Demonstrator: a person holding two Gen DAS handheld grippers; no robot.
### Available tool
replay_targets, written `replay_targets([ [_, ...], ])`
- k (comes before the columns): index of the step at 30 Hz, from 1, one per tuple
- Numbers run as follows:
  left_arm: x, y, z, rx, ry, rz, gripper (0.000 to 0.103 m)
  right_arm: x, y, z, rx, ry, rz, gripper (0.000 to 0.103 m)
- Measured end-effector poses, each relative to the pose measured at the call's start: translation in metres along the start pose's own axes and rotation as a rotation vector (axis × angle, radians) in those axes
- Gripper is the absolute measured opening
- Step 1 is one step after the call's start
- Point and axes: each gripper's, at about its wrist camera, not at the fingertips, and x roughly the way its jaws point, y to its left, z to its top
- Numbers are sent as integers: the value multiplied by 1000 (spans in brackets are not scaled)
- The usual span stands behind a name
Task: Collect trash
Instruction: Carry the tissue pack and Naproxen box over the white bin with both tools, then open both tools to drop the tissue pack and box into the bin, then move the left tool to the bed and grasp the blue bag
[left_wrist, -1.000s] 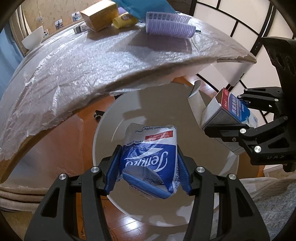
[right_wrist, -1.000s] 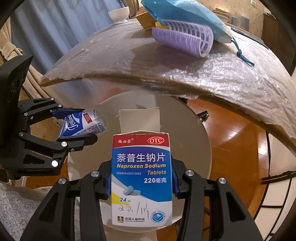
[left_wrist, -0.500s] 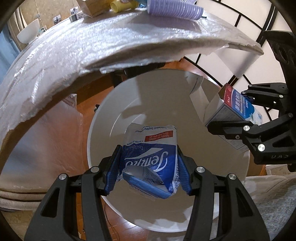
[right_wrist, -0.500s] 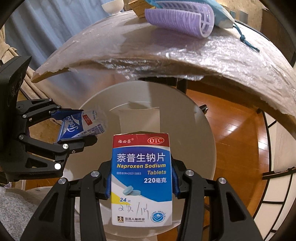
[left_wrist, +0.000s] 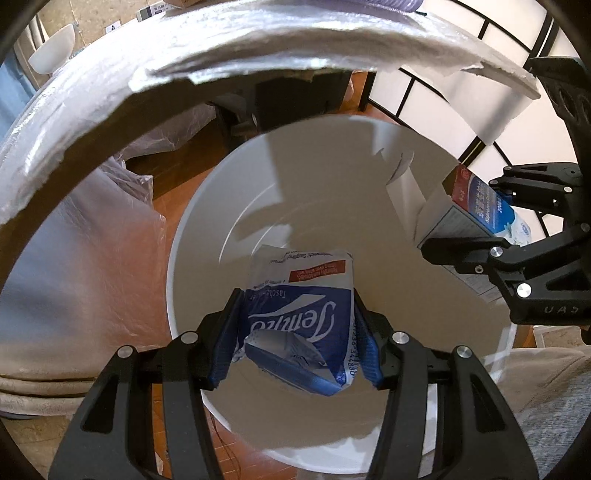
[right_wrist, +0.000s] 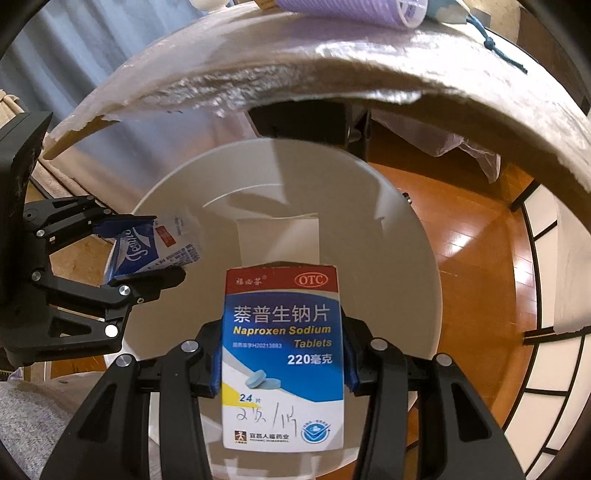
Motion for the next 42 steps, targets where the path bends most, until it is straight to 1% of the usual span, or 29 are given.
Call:
replay_targets([
  [16, 10, 1, -3, 8, 22, 20, 56, 19, -14, 0, 0, 28, -26, 46],
  [22, 11, 3, -3, 10, 29, 22, 56, 24, -16, -1, 2, 37, -32, 46],
  [23, 10, 4, -3, 9, 21, 14, 56, 23, -17, -1, 0, 36, -23, 46],
  [24, 8, 4, -3, 9, 11, 13, 61, 22, -17, -1, -2, 32, -18, 46],
  [25, 7, 4, -2, 9, 5, 22, 67, 21, -17, -1, -3, 24, -28, 52],
  [26, 6, 4, -3, 8, -1, 38, 83, 19, -17, -1, 0, 17, -45, 69],
  [27, 4, 5, -3, 4, -12, 51, 87, 16, -18, -1, 6, -2, -58, 75],
  [28, 1, 6, -3, 1, -23, 48, 87, 11, -18, -1, 10, -18, -57, 78],
  [30, -4, 8, -4, -12, -29, 41, 87, 3, -22, 0, 28, -36, -55, 78],
  [32, -11, 10, -6, -21, -46, 56, 87, -7, -25, -1, 36, -63, -64, 79],
  [34, -25, 12, -8, -23, -70, 62, 87, -26, -27, -2, 33, -101, -94, 80],
  [37, -51, 14, -10, -20, -122, 58, 87, -61, -30, -4, 42, -162, -93, 80],
  [39, -75, 11, -12, -18, -179, 50, 87, -87, -30, 1, 52, -221, -97, 85],
  [40, -85, 11, -12, -15, -205, 44, 87, -97, -31, 3, 52, -250, -107, 91],
  [41, -97, 11, -11, -8, -236, 37, 92, -110, -32, 8, 45, -290, -128, 94],
  [42, -106, 10, -8, 0, -266, 39, 96, -118, -34, 13, 35, -312, -148, 95],
])
